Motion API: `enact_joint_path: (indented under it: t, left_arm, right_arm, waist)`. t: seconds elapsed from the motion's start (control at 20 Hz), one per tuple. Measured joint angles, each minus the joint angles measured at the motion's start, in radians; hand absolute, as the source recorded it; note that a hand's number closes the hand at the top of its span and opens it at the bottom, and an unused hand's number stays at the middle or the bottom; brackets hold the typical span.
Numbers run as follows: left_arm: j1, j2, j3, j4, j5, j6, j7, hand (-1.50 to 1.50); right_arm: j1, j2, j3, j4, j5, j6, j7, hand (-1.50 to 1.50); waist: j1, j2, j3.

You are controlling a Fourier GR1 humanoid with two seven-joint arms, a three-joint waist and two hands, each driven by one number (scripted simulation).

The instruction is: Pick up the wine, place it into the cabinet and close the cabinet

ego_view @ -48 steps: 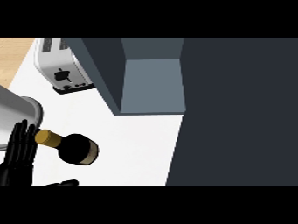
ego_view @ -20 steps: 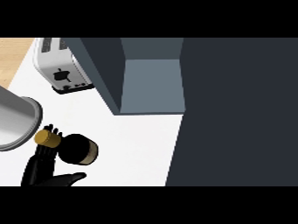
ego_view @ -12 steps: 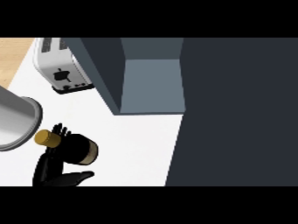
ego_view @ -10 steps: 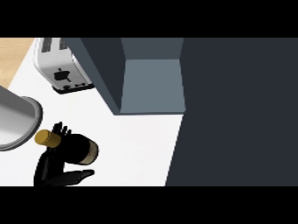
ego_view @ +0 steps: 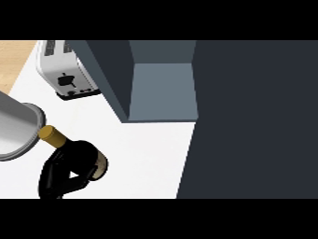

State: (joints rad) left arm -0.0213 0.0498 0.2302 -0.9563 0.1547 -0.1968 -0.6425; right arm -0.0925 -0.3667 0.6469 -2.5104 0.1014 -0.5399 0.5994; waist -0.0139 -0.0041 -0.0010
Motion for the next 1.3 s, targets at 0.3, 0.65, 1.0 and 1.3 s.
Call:
enact_joint_path:
  t: [0.3,0.65,1.0,1.3]
  left_arm:
    - [-0.014,0.008,-0.004,0.016,-0.035,0.041,-0.069,1.5]
    - [0.014,0.021,-0.071,-0.028,-0.068,-0.02,-0.082,1.5]
    - [-0.022,0.024,-0.135,-0.043,-0.062,-0.127,-0.024,1.5]
    - [0.036,-0.016,-0.2,-0.191,-0.052,-0.138,0.054,1.5]
  right_arm:
    - [0.033,-0.021,0.008,0.0,0.0,-0.007,-0.041,-1.5]
    - [0.046,-0.037,-0.003,0.001,-0.005,-0.009,-0.069,-1.5]
    - [0.061,-0.05,0.003,0.002,-0.01,-0.016,-0.094,-1.5]
    - [0.088,-0.076,-0.016,-0.002,-0.013,-0.019,-0.116,-1.5]
  waist:
    - [0.0,0.0,0.0]
    - [0.001,-0.001,0.001]
    - [-0.001,-0.001,0.001]
    - [0.004,-0.002,0.001]
